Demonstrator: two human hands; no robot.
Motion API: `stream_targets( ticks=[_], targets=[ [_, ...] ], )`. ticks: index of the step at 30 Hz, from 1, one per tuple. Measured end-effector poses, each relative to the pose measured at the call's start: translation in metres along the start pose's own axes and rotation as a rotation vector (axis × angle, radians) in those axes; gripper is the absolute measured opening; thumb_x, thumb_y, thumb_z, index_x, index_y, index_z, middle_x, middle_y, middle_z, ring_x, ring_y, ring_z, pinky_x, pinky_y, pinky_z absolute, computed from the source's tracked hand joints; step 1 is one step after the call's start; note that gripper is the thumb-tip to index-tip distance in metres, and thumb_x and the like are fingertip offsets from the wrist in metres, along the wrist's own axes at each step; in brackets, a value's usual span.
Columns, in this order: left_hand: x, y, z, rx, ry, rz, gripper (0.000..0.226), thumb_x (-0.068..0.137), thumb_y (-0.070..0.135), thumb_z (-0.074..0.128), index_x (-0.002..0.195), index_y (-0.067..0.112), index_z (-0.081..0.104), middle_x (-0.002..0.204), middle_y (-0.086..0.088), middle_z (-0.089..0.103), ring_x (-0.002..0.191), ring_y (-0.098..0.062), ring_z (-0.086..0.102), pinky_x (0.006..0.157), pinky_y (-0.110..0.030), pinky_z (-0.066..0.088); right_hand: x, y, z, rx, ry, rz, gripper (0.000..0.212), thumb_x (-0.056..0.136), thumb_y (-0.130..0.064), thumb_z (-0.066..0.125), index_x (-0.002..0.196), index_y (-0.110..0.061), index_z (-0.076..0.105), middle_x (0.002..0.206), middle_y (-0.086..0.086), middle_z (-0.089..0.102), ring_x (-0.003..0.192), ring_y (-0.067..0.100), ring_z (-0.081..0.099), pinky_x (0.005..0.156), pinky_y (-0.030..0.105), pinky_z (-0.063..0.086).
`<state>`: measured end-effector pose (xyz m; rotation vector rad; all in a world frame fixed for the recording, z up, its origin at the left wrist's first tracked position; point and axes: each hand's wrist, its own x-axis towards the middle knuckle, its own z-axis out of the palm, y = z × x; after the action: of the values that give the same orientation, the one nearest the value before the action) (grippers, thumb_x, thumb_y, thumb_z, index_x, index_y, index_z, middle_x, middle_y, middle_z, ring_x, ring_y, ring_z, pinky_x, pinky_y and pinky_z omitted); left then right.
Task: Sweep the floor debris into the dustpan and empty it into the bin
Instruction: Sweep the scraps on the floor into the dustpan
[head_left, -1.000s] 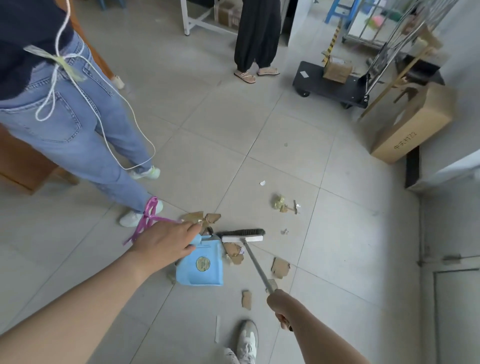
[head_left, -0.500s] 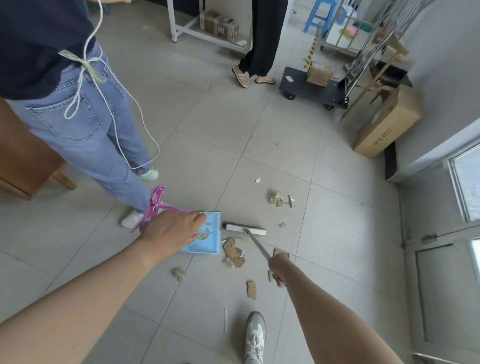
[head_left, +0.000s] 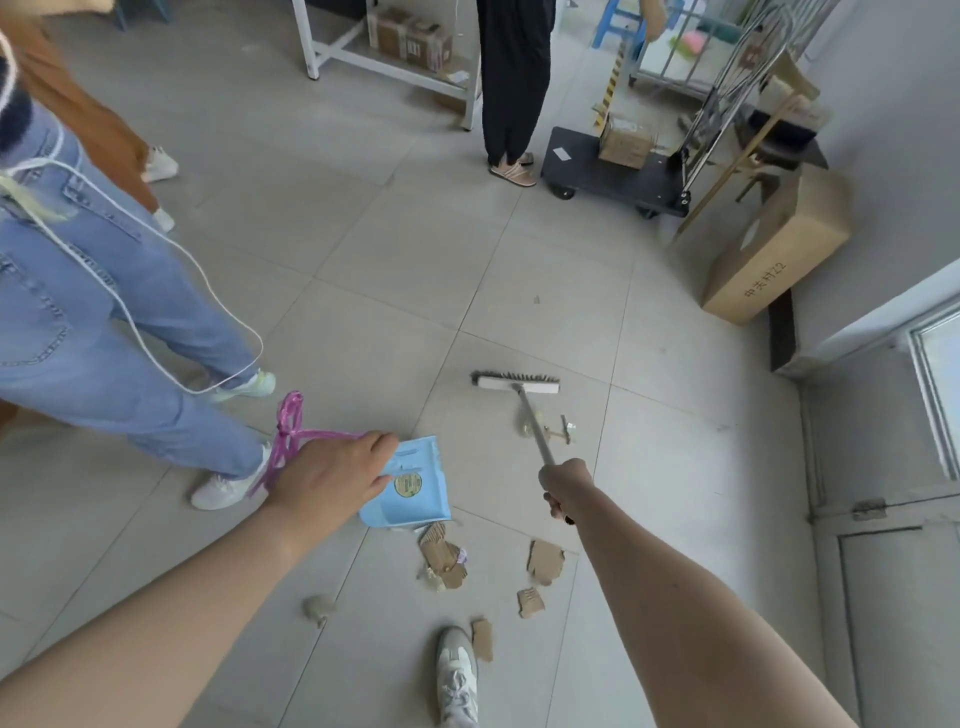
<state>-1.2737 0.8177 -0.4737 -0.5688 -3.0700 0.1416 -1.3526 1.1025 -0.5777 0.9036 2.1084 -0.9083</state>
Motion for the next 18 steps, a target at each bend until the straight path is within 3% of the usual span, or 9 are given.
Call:
stream_targets(
  ticks=[3,5,9,12,13,16,18],
  targets=[
    [0.052,-0.002,0.007,-0.019,-0.013,-0.047,0.034,0.061,0.026,0.084,0.07,0.011,0.055,0.054,0.0,0.057,0.034,-0.023,0.051,0.031,-0.022,0.031,0.04,-0.048,-0.026,0.028,0.017,0.007,0.018,0.087,-0.001,0.036,0.102,-0.003,0.046,0.077,0.014,0.057,0.044,0.017,0.047,0.043,0.018,0.031],
    [0.082,-0.002,0.013,-0.032,-0.026,-0.06,0.034,0.061,0.027,0.084,0.071,0.012,0.055,0.055,0.0,0.058,0.035,-0.022,0.052,0.033,-0.022,0.027,0.07,-0.079,-0.036,0.045,0.026,0.01,0.019,0.089,0.003,0.033,0.102,-0.002,0.046,0.071,0.016,0.052,0.043,0.018,0.045,0.043,0.02,0.03],
    [0.126,-0.004,0.031,-0.063,-0.07,-0.079,0.029,0.071,0.032,0.076,0.079,0.015,0.054,0.064,0.002,0.061,0.043,-0.023,0.056,0.038,-0.024,0.025,0.112,-0.121,-0.047,0.02,-0.051,0.033,0.014,0.094,0.002,0.035,0.103,0.003,0.046,0.063,0.019,0.059,0.054,0.027,0.061,0.057,0.028,0.046],
    [0.141,-0.005,0.042,-0.129,-0.123,-0.176,0.024,0.079,0.037,0.065,0.086,0.019,0.05,0.075,0.002,0.064,0.055,-0.025,0.06,0.043,-0.027,0.029,0.132,-0.132,-0.049,-0.123,-0.031,0.06,0.009,0.092,0.0,0.043,0.098,0.004,0.049,0.035,0.011,0.054,0.025,0.017,0.05,0.047,0.026,0.043],
    [0.142,-0.005,0.044,-0.15,-0.136,-0.198,0.023,0.08,0.037,0.063,0.087,0.019,0.049,0.076,0.001,0.064,0.056,-0.025,0.059,0.044,-0.027,0.03,0.139,-0.132,-0.047,-0.127,-0.033,0.077,0.014,0.093,0.001,0.043,0.102,0.007,0.05,0.032,0.011,0.052,0.028,0.018,0.05,0.049,0.027,0.043],
    [0.145,-0.006,0.048,-0.176,-0.16,-0.227,0.021,0.082,0.037,0.059,0.09,0.02,0.049,0.079,0.001,0.064,0.059,-0.025,0.059,0.045,-0.027,0.028,0.159,-0.121,-0.04,-0.113,-0.049,0.129,0.037,0.096,-0.001,0.038,0.131,0.008,0.044,0.055,0.02,0.059,0.056,0.024,0.051,0.056,0.03,0.037],
    [0.146,-0.006,0.048,-0.146,-0.167,-0.216,0.02,0.084,0.039,0.056,0.09,0.022,0.047,0.079,0.002,0.062,0.058,-0.023,0.058,0.045,-0.027,0.029,0.165,-0.101,-0.038,-0.109,-0.007,0.148,0.039,0.097,-0.005,0.033,0.134,0.001,0.045,0.067,0.02,0.056,0.054,0.022,0.048,0.051,0.028,0.035]
  ],
)
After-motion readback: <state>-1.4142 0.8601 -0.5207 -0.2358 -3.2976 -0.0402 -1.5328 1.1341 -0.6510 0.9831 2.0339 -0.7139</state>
